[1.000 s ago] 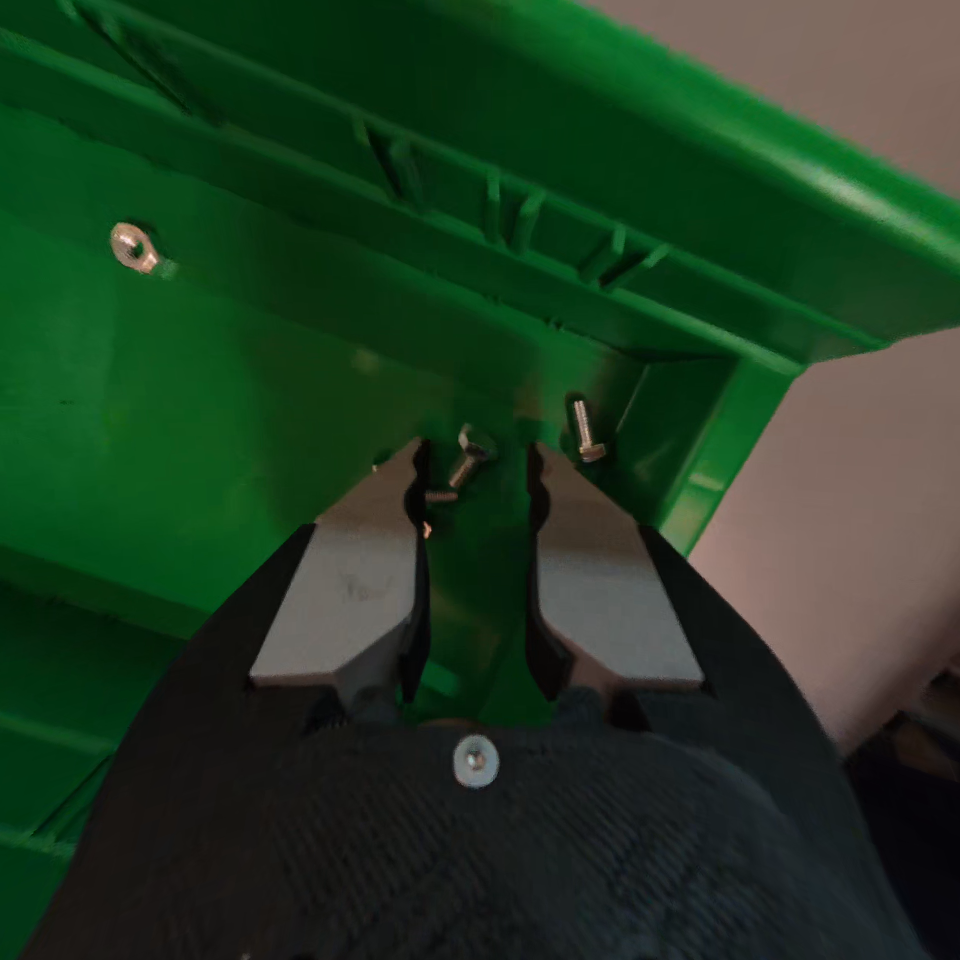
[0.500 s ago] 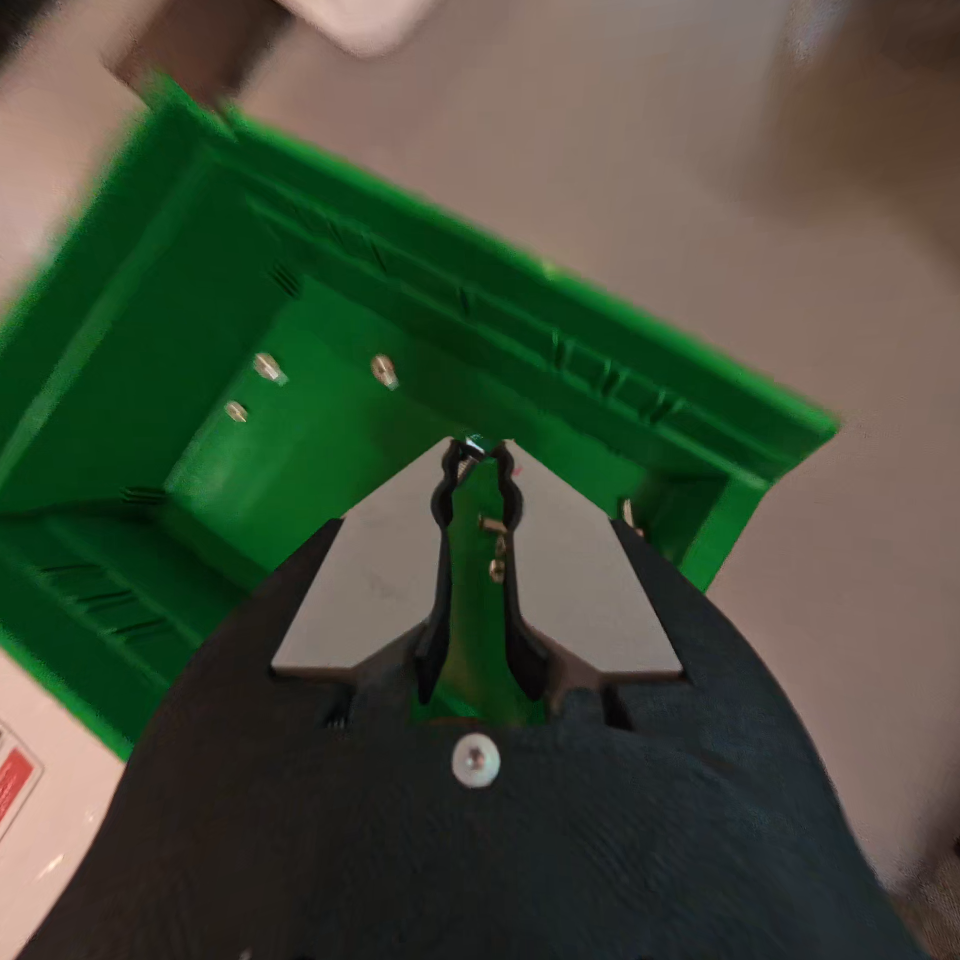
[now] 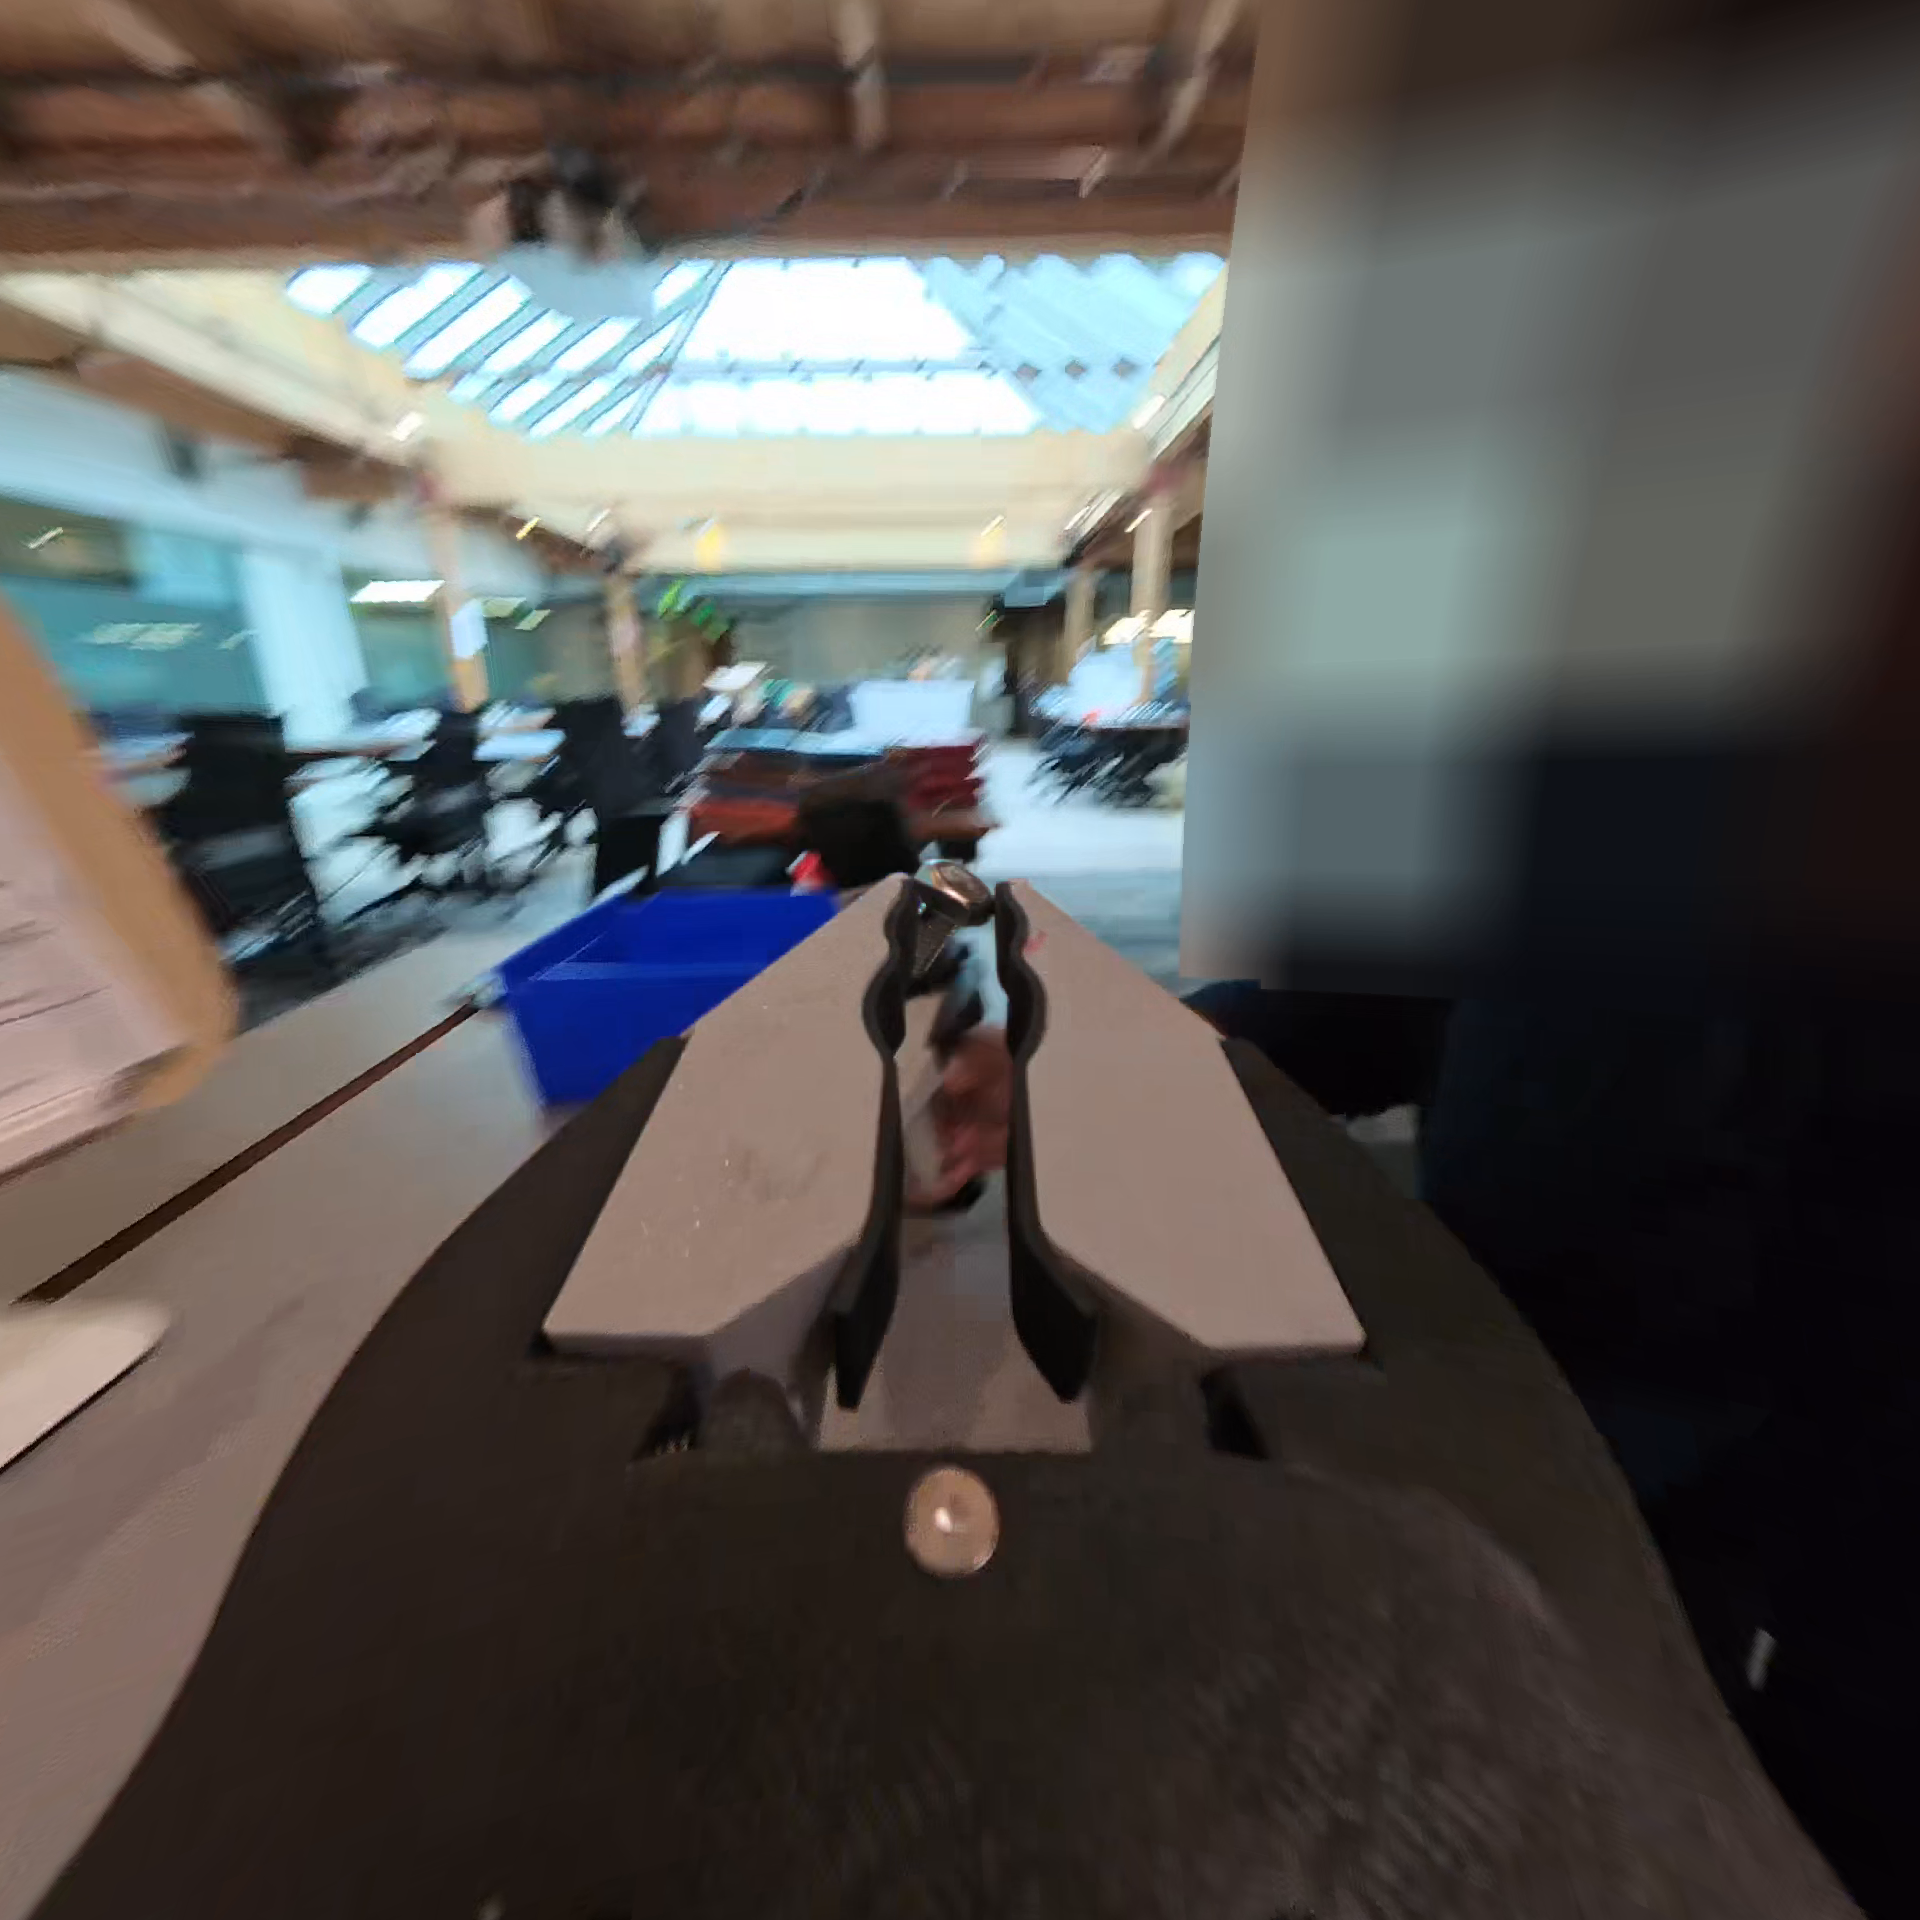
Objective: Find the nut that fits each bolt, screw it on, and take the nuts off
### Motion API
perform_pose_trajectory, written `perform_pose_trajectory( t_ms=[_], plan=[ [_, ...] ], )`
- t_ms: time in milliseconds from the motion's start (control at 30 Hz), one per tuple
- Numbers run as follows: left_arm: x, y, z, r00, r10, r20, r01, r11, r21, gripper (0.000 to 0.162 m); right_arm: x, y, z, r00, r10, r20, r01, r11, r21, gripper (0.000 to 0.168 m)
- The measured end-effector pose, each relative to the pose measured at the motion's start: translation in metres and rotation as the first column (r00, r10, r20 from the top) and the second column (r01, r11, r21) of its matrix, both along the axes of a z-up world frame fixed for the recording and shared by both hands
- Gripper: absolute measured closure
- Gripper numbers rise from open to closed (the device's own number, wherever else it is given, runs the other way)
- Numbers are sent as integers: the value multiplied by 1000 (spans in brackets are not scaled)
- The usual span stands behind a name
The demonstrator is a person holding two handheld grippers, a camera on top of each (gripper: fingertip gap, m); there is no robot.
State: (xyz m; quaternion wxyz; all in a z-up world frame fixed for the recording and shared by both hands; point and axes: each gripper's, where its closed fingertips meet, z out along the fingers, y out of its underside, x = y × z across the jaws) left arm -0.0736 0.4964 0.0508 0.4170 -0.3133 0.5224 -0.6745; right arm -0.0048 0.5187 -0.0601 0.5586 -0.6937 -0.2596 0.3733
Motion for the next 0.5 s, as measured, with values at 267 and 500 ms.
perform_pose_trajectory(
  t_ms=[267,500],
  plan=[
    [37,-44,-17,979,-109,172,105,994,33,150,-14,-53,53,905,280,-321,-279,959,51,152],
    [54,-64,-24,968,-172,185,163,985,63,150,-17,-69,65,823,391,-411,-404,913,59,144]
  ],
)
